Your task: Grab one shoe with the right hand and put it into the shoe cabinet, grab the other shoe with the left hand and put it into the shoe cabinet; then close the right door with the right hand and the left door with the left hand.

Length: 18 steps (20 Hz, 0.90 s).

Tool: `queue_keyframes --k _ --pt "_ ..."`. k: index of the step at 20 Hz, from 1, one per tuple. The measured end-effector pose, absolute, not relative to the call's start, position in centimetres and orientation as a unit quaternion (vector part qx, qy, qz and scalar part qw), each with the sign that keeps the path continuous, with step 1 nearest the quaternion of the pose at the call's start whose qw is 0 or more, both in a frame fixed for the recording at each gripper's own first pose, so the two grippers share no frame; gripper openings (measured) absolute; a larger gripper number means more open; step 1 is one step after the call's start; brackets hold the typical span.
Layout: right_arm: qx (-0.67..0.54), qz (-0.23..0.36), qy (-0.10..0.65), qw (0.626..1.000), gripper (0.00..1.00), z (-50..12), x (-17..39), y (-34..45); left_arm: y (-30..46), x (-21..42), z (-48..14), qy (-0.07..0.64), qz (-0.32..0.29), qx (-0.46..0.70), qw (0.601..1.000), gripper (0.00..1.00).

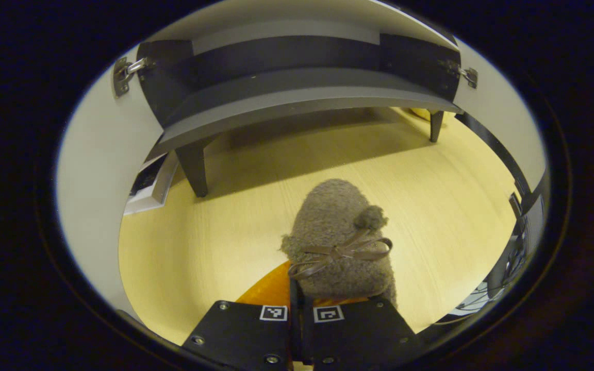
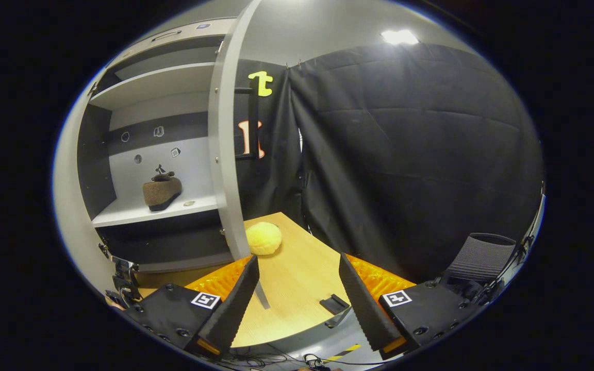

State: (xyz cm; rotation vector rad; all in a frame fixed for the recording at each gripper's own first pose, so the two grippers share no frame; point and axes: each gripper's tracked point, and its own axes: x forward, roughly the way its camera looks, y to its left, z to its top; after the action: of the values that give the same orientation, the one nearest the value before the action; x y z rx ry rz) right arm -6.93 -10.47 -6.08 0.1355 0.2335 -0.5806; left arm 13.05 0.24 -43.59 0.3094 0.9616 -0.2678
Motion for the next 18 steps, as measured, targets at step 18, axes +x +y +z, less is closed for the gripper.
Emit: queue_keyframes --k 18 --pt "0.105 -0.292 0.078 0.947 0.98 -4.8 -1.4 -22.6 -0.5 13.6 -29.9 0.44 -0.102 0.033 0.891 0.02"
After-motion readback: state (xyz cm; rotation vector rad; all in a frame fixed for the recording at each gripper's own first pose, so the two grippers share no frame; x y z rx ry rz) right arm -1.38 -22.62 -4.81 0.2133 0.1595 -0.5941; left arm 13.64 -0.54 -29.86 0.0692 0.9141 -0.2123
